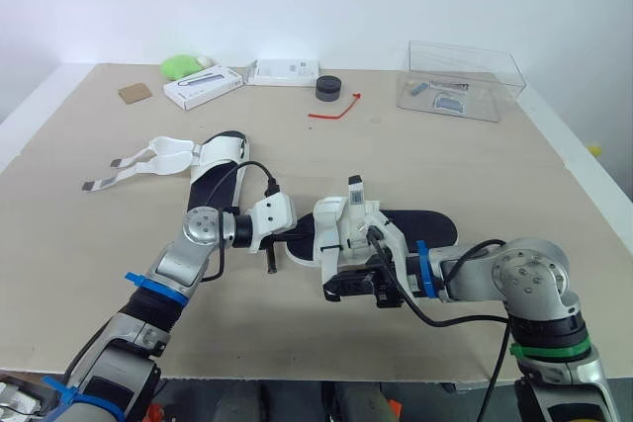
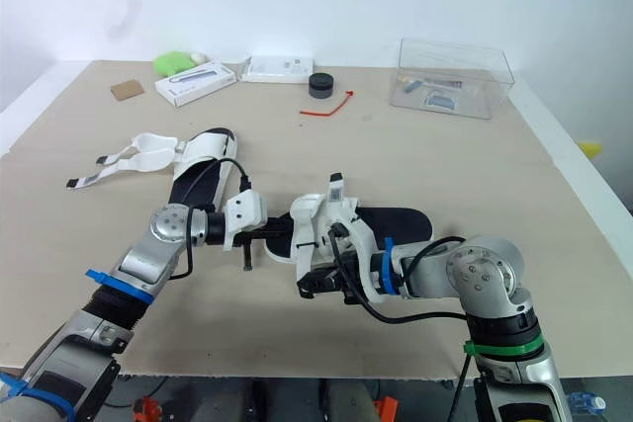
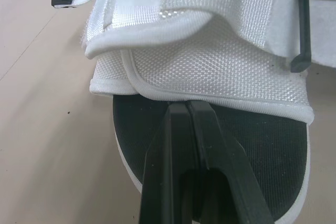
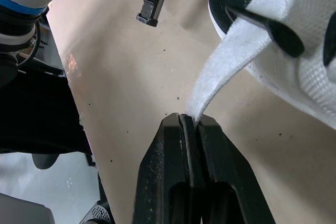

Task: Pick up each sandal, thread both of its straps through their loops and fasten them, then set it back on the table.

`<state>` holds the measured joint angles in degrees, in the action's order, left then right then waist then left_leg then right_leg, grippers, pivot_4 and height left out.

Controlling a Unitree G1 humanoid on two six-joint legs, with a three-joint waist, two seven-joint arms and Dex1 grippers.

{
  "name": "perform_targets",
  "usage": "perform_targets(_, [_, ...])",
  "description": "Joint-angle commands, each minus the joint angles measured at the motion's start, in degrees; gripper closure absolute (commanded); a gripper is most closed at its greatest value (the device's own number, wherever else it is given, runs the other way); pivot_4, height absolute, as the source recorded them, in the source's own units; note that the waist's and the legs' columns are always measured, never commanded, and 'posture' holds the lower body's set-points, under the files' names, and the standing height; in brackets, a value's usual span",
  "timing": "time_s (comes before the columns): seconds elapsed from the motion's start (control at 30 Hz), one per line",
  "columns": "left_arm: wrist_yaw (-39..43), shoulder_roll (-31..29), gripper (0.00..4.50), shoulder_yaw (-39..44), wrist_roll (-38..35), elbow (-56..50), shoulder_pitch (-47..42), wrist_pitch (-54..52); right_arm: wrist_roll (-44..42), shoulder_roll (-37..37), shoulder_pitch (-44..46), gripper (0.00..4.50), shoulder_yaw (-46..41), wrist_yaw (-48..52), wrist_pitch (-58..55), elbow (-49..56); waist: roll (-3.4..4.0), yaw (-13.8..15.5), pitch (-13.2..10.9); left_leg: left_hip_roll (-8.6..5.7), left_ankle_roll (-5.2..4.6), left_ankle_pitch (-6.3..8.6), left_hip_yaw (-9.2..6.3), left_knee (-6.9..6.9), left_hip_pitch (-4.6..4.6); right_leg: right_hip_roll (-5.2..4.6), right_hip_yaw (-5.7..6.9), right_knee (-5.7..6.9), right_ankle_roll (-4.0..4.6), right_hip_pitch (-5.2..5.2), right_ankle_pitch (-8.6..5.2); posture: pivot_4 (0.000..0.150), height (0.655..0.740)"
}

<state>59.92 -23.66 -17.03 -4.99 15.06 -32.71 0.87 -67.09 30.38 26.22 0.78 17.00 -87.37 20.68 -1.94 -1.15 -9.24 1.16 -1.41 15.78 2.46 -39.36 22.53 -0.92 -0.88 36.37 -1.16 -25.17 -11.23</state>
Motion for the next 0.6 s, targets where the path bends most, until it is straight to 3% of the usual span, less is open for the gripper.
perform_targets(0.03, [0.1, -0.5, 4.5, -1.3, 2.0, 1.1, 1.5, -1.3, -1.8, 2.7, -1.1, 4.39, -0.9, 1.8, -2.1, 4.6, 0.0, 0.0, 0.0, 0.0, 0.0, 0.0, 0.0, 0.0, 0.0, 0.0, 0.0, 0.0, 0.0, 0.0, 0.0, 0.15, 0.74])
perform_targets(0.17, [0.2, -0.4, 4.5, -1.5, 2.1, 1.3, 1.4, -1.2, -3.1, 8.4, -3.4, 4.39, 1.0, 6.3, -4.5, 9.0, 0.01, 0.0, 0.0, 0.0, 0.0, 0.0, -0.02, 0.01, 0.0, -0.03, 0.02, -0.01, 0.0, 0.0, 0.0, 0.15, 0.74])
perform_targets(0.57, [-0.1, -0.3, 4.5, -1.7, 2.4, 2.6, 1.0, -0.6, -4.4, 10.5, -2.9, 4.39, 0.1, 9.7, -2.5, 10.8, 0.01, 0.0, 0.0, -0.03, -0.07, 0.13, -0.04, 0.05, 0.04, -0.02, 0.05, -0.18, -0.05, 0.06, -0.07, 0.15, 0.74])
perform_targets(0.6, [-0.1, -0.4, 4.5, -1.7, 2.4, 2.8, 0.9, -0.6, -4.4, 11.1, -2.4, 3.92, 0.1, 10.6, -1.8, 11.4, 0.01, 0.0, 0.0, -0.03, -0.08, 0.13, -0.04, 0.05, 0.04, -0.03, 0.05, -0.18, -0.06, 0.06, -0.08, 0.15, 0.74])
